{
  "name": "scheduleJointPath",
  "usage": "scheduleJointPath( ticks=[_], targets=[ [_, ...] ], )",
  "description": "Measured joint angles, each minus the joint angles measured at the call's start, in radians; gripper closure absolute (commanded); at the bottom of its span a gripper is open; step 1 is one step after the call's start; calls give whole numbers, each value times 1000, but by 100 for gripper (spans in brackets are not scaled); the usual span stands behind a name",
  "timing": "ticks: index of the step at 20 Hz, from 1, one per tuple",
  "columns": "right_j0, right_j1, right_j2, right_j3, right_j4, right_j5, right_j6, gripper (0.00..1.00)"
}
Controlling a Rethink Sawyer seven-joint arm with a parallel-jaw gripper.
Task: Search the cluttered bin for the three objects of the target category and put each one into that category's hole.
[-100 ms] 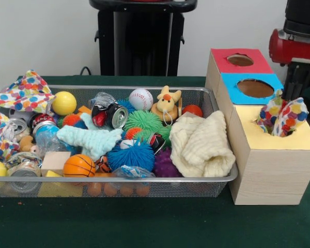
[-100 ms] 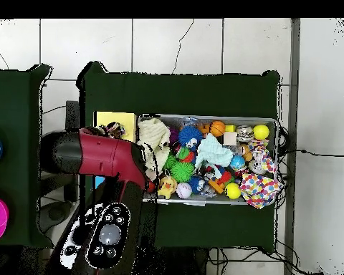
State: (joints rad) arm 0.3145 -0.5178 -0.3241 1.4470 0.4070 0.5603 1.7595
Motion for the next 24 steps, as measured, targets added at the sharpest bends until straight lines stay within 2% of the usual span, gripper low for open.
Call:
scheduleJointPath(
  ticks=[13, 24],
  targets=[
    [7, 47, 13, 0, 10, -24, 0, 100],
    [3, 65, 13, 0, 7, -126, 0, 100]
  ],
)
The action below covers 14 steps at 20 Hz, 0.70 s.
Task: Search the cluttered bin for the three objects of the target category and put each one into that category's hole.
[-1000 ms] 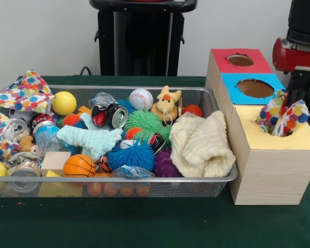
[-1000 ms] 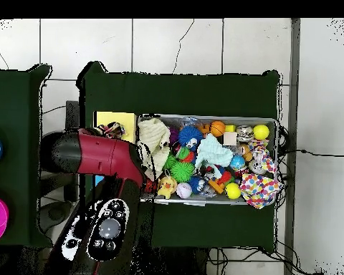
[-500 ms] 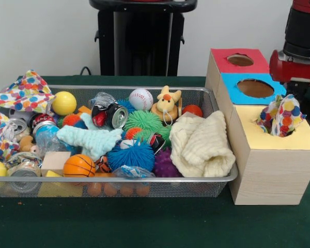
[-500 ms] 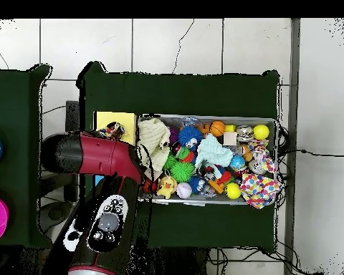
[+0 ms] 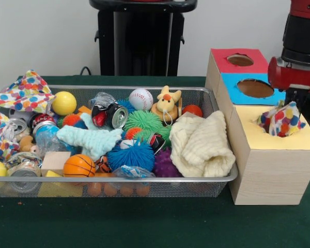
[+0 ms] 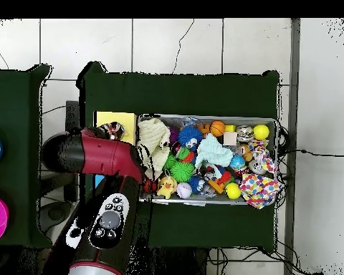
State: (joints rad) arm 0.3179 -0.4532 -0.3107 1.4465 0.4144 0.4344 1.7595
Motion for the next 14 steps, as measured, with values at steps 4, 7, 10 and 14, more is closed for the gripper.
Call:
scheduleJointPath(
  ticks=[4, 7, 10, 14],
  targets=[
    [-10, 11, 0, -2, 0, -45, 0, 100],
    [-16, 18, 0, -5, -1, -51, 0, 100],
    [-20, 47, -7, -10, -7, -51, 0, 100],
    [-21, 69, -13, -10, -8, -51, 0, 100]
  ],
)
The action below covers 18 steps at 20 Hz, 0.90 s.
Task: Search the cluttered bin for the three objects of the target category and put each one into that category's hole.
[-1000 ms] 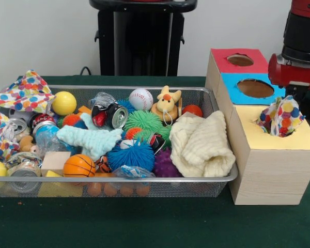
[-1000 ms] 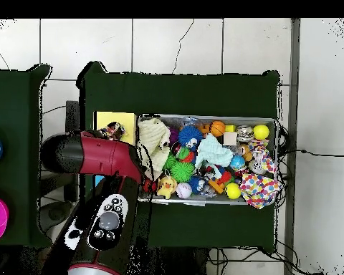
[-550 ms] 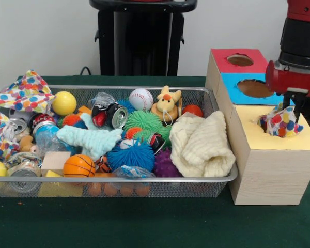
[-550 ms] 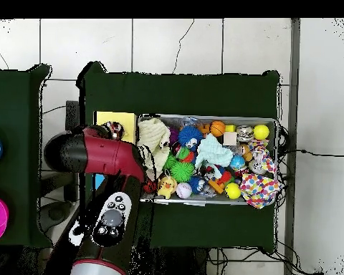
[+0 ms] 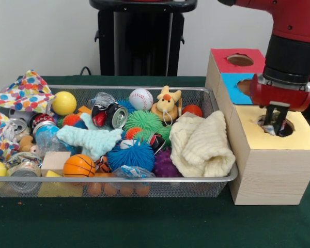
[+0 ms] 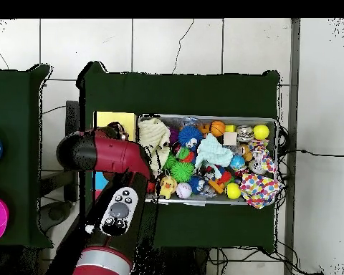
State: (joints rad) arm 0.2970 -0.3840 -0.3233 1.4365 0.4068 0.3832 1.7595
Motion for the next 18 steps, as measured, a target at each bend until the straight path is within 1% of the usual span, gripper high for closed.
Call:
scheduleJointPath(
  ticks=[3, 6, 11, 14, 18],
  targets=[
    [-2, 13, 0, 0, 0, 0, 0, 100],
    [-20, 19, 18, -3, 0, -7, 0, 100],
    [-81, 22, 85, -3, -1, -32, 0, 100],
    [-142, 9, 159, -2, -2, -62, 0, 100],
    [-175, -2, 202, 5, -12, -69, 0, 100]
  ],
)
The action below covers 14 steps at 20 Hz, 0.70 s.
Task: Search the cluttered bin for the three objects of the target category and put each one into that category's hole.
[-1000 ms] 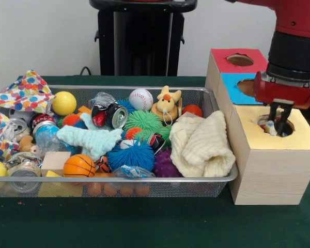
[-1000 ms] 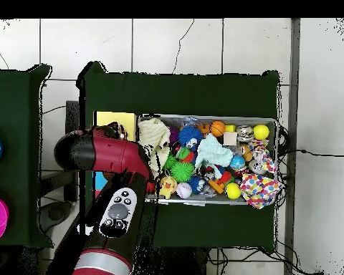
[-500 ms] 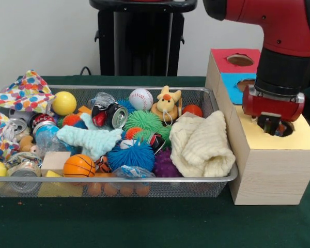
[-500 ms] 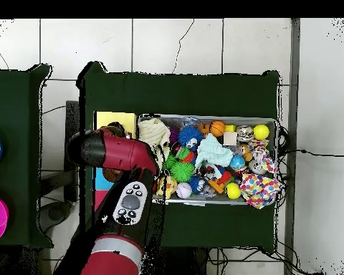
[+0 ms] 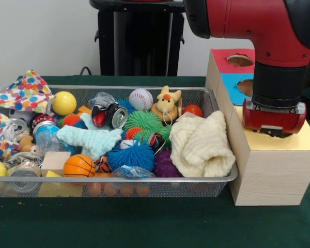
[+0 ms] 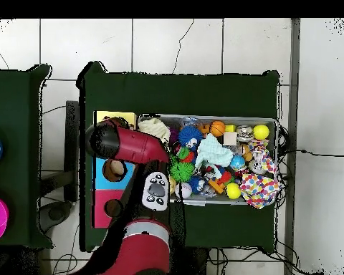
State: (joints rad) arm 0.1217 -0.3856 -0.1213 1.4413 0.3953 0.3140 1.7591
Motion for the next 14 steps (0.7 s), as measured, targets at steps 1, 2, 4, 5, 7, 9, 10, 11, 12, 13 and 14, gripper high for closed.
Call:
scheduleJointPath(
  ticks=[1, 2, 4, 5, 7, 9, 10, 11, 12, 13, 14],
  targets=[
    [-6, -4, 8, 3, -7, -1, 0, 100],
    [-8, -5, 11, 4, -11, -1, 0, 100],
    [-8, -6, 13, 3, -20, -2, 0, 100],
    [-6, -6, 13, 3, -22, -2, 0, 100],
    [5, -6, 10, 3, -22, -2, 0, 100],
    [15, -6, 4, 3, -22, 0, 0, 100],
    [33, -7, -8, 3, -23, 14, 0, 100],
    [43, -7, -15, 4, -24, 26, 0, 100],
    [48, -8, -18, 4, -24, 32, 0, 100],
    [65, -10, -31, 3, -24, 62, 0, 100],
    [73, -11, -39, 3, -25, 80, 0, 100]
  ],
)
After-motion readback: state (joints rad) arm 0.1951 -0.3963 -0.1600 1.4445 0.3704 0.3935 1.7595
